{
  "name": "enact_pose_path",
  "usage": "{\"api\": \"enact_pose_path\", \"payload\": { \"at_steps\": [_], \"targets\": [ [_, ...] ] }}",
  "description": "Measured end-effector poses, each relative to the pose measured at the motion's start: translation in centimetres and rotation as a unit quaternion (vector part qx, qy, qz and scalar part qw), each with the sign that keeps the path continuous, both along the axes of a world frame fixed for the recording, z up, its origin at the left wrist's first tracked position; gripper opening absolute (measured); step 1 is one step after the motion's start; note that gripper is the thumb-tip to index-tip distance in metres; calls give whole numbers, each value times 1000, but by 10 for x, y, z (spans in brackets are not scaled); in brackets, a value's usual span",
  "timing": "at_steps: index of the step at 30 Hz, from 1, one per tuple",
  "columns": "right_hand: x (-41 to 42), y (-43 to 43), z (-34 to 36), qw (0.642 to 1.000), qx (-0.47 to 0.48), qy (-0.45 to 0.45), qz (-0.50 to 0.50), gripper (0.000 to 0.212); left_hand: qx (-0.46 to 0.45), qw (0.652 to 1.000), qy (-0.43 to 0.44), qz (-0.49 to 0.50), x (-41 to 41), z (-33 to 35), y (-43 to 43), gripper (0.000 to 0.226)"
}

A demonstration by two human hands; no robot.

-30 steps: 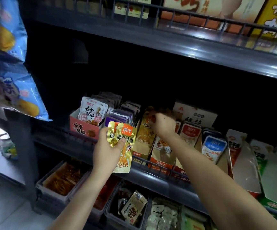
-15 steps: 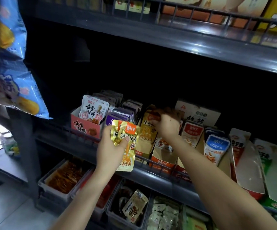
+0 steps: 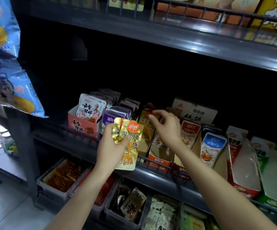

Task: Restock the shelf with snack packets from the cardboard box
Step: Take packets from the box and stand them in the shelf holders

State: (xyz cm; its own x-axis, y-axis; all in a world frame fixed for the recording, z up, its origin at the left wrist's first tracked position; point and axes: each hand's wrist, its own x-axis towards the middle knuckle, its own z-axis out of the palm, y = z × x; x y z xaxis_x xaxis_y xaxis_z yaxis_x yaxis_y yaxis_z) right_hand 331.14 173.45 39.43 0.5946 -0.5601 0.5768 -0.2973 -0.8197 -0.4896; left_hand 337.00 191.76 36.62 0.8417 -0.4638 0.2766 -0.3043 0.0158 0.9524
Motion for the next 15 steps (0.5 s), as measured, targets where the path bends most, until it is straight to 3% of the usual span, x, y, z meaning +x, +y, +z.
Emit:
{"api": "enact_pose_path", "payload": {
  "at_steps": [2,4,6,10,15],
  "targets": [
    [-13,18,8,962,217,1,164,39,-7,999,2,-44,0,2,0,43],
    [-21,27,13,907,337,42,248,39,1,995,-5,-95,0,1,-3,41],
    [-24,29,15,895,345,71,273,30,-1,991,1,-131,-2,0,-5,40],
    [-32,26,20,908,321,52,264,13,14,992,-2,-128,-3,-1,-8,56],
    [-28,5,32,948,266,-81,156,13,107,991,-74,34,1,-10,-8,40]
  ]
}}
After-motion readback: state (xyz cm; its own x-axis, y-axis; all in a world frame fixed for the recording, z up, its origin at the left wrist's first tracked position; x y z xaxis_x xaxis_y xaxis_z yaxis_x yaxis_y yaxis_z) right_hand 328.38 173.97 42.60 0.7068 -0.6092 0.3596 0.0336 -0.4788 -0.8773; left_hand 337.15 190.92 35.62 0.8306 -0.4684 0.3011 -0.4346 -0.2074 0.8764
